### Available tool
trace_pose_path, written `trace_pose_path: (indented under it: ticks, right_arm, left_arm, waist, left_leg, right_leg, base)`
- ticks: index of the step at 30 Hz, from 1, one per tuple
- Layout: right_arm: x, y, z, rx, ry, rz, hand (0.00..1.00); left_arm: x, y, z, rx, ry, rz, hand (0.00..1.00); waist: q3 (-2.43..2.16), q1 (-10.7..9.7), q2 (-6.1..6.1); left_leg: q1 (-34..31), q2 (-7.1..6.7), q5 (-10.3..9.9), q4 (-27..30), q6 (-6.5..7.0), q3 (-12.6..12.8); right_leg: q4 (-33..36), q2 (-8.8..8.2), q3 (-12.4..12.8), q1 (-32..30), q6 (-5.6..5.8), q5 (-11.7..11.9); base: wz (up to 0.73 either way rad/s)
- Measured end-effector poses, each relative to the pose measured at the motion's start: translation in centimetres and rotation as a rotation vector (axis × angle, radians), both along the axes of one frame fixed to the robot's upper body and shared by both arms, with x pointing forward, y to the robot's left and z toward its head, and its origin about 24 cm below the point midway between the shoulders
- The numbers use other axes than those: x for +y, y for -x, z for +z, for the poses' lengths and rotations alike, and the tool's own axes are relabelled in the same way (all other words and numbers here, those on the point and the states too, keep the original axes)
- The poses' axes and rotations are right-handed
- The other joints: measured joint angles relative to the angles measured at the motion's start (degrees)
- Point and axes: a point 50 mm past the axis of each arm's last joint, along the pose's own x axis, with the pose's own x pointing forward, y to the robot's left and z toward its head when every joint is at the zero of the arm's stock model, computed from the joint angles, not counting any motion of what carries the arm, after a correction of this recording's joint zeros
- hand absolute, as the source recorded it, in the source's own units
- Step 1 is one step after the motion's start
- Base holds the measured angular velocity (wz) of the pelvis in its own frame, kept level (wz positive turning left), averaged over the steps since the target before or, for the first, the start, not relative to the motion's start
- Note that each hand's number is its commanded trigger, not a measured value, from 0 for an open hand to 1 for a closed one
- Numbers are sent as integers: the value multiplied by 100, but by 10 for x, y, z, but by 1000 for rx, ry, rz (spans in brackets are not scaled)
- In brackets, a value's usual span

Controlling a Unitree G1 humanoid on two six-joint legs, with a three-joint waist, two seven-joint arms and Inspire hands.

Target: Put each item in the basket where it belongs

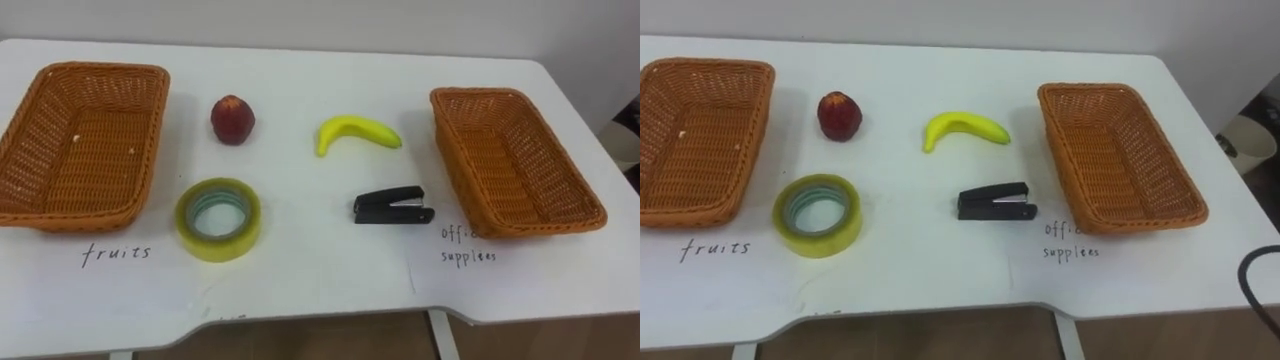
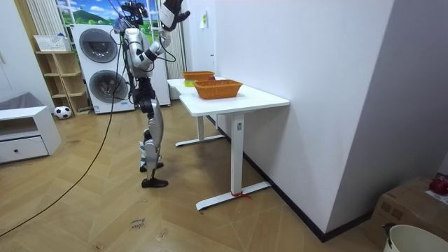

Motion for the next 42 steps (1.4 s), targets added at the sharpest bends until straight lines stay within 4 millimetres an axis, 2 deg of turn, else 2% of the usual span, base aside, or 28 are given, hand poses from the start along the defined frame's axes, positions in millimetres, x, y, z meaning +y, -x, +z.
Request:
trace_pose_path:
  ticks: [3, 6, 9, 15, 17, 23, 26, 34, 39, 42]
  right_arm:
    - [3, -3, 1, 28, 32, 32, 0]
    - [14, -10, 9, 39, 88, 106, 0]
    - [25, -13, 14, 61, 160, 178, 0]
    - [32, -21, 18, 146, 278, 248, 0]
    - [38, -27, 14, 203, 339, 259, 0]
    - [50, -45, -4, 378, 394, 395, 0]
    - [54, -48, -8, 431, 430, 447, 0]
    - [62, -53, -15, 562, 560, 480, 0]
    - [65, -55, -19, 623, 608, 516, 0]
    - [67, -60, -29, 687, 596, 567, 0]
  left_arm:
    - [0, 1, 0, 9, -1, -20, 0]
    - [-1, 0, -1, 16, 11, -42, 0]
    - [-1, -2, -1, 11, 15, -47, 0]
    - [0, -3, 0, 10, 12, -52, 0]
    - [0, -4, 0, 11, 12, -61, 0]
    - [-1, -13, 0, -11, 18, -94, 0]
    - [-1, -14, 0, -16, 32, -99, 0]
    - [-1, -15, 0, -21, 67, -115, 0]
    - [-1, -19, 1, -37, 79, -124, 0]
    - [-1, -22, 1, -40, 78, -124, 0]
  waist:
    - [-8, 41, 14]
    - [-13, 75, 30]
    - [-8, 151, -6]
    - [37, 217, -107]
    - [60, 240, -129]
    - [57, 312, -134]
    - [68, 336, -89]
    - [20, 337, -37]
    - [20, 357, -40]
    - [20, 411, -51]
  left_leg:
    - [-7, 2, -1, 5, -1, -17]
    - [2, 2, 0, 14, -1, -12]
    - [15, 2, -1, 28, -1, -16]
    - [14, 3, -1, 37, -2, -127]
    - [8, 3, -1, 43, -2, -127]
    - [6, 2, -1, 57, -2, -122]
    - [6, 2, -1, 63, -2, -120]
    - [5, 2, 0, 77, -3, -112]
    - [10, 1, 0, 108, -3, -100]
    - [20, 1, 0, 111, -3, -96]
  right_leg:
    - [4, 0, -8, 3, 0, 0]
    - [11, 0, 4, 7, 0, 0]
    - [8, 0, 8, 35, -1, 0]
    - [-3, 12, 60, 89, 0, 0]
    - [-5, 13, 79, 88, 0, 0]
    - [-14, 8, 68, 98, -1, 1]
    - [-15, 8, 75, 98, 0, 0]
    - [-16, 7, 84, 98, 0, 0]
    - [-13, 5, 95, 109, -1, 1]
    - [-11, 6, 96, 114, -2, 1]
  base:
    - [2]
    - [-1]
    - [2]
    - [10]
    - [0]
    - [0]
    - [0]
    - [0]
    - [0]
    - [-1]
